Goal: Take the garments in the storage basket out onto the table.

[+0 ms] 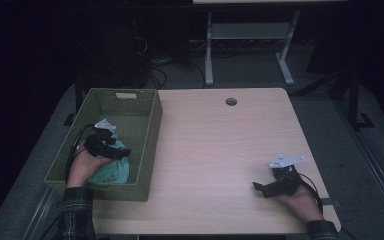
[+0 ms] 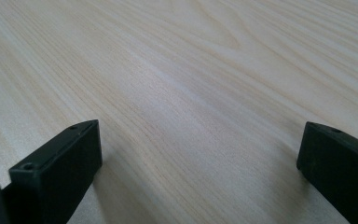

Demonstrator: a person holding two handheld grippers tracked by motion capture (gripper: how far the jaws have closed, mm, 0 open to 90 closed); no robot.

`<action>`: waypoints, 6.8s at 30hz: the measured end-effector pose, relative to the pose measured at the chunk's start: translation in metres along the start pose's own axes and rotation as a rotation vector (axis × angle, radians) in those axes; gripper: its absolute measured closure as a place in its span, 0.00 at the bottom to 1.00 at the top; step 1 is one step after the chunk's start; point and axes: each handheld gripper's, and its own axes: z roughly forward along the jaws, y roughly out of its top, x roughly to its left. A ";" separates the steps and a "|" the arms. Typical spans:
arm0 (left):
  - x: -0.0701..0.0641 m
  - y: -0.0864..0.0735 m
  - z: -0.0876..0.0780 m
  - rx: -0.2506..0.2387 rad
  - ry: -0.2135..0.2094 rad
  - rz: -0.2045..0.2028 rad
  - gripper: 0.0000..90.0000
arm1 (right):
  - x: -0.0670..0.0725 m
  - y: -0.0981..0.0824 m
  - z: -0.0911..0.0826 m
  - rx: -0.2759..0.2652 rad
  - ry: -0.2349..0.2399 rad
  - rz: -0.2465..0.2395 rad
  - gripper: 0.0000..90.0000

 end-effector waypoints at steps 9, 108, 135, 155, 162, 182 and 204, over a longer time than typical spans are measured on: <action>0.000 -0.003 0.013 0.093 0.022 -0.009 0.21 | 0.000 0.000 0.000 0.000 0.000 0.000 0.00; -0.002 0.038 -0.105 -0.451 -0.225 -0.122 0.95 | 0.000 0.000 0.000 0.001 0.001 0.005 0.00; -0.028 0.089 -0.131 -0.517 -0.261 -0.019 0.95 | 0.000 0.000 0.000 0.000 0.001 0.000 0.00; -0.060 0.123 -0.130 -0.572 -0.349 0.044 0.95 | 0.000 0.000 0.000 -0.002 0.001 0.003 0.00; -0.078 0.136 -0.122 -0.574 -0.374 0.080 0.95 | 0.000 0.000 0.000 -0.002 0.001 0.003 0.00; -0.132 0.173 -0.081 -0.536 -0.451 0.168 0.95 | 0.000 0.000 0.000 -0.002 0.000 0.006 0.00; -0.177 0.164 -0.015 -0.452 -0.439 0.180 0.95 | 0.000 0.000 0.000 -0.002 0.000 0.006 0.00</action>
